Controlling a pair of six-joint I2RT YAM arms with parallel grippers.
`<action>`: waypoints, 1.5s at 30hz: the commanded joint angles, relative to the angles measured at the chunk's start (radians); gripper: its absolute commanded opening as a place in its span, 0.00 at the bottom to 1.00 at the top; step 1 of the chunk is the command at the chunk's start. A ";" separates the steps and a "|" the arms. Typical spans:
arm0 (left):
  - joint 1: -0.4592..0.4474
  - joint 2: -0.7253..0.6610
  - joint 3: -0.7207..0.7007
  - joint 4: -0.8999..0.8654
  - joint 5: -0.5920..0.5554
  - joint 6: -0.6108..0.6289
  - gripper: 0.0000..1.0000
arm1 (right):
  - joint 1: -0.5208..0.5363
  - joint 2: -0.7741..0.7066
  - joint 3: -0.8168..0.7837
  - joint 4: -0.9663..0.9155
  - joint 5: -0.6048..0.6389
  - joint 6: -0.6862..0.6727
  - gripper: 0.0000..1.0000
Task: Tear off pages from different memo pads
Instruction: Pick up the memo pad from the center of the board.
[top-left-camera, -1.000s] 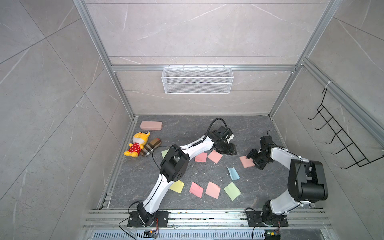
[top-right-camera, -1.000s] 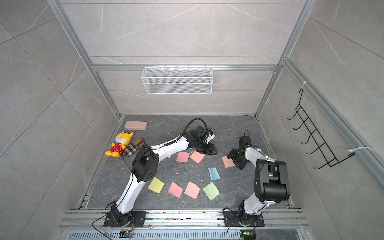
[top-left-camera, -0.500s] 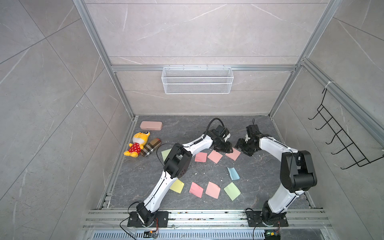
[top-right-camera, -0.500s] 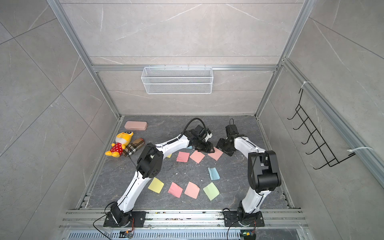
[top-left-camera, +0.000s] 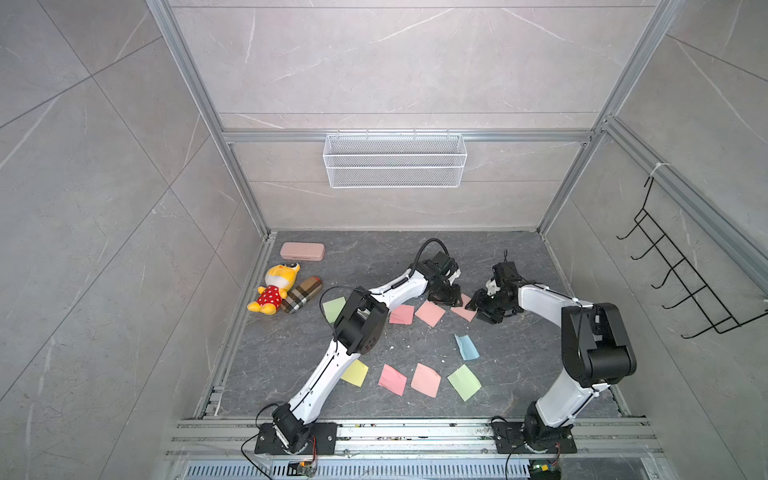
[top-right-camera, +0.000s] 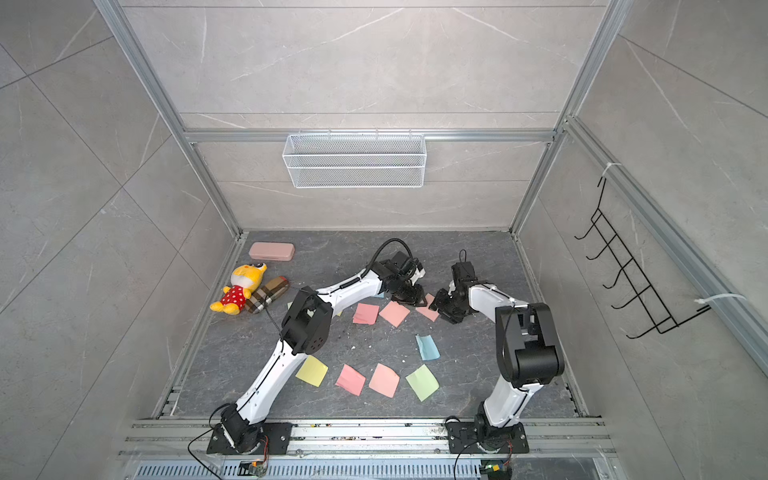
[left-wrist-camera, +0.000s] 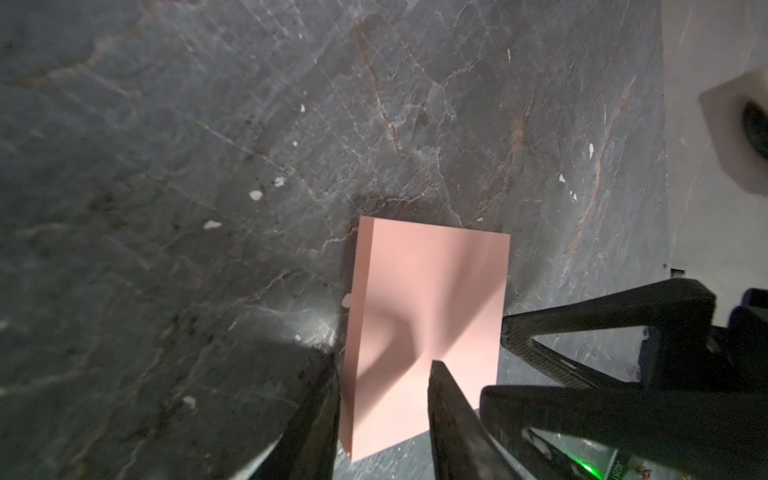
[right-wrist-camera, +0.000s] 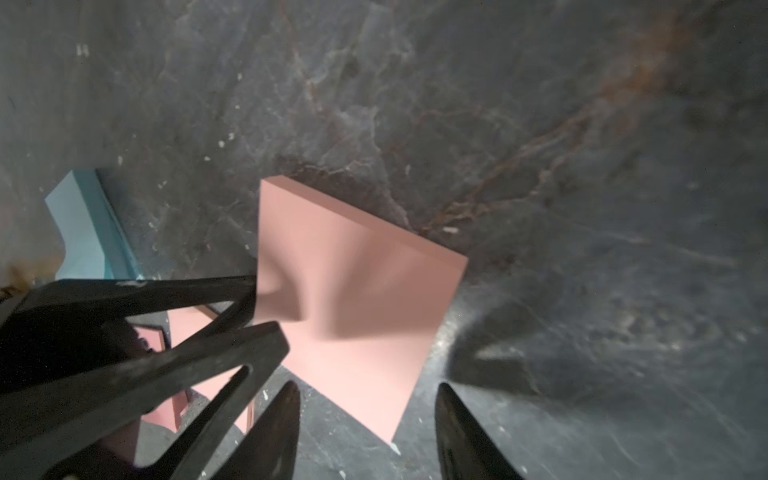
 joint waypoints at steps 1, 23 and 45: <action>-0.001 -0.026 -0.057 0.004 0.026 -0.009 0.33 | 0.004 -0.041 -0.027 0.106 -0.104 0.007 0.49; 0.017 -0.124 -0.164 0.095 0.077 -0.052 0.26 | -0.001 -0.060 -0.037 0.089 -0.085 0.020 0.09; 0.258 -0.744 -1.046 1.007 0.431 -0.555 0.69 | 0.086 -0.334 0.071 -0.150 -0.449 0.000 0.00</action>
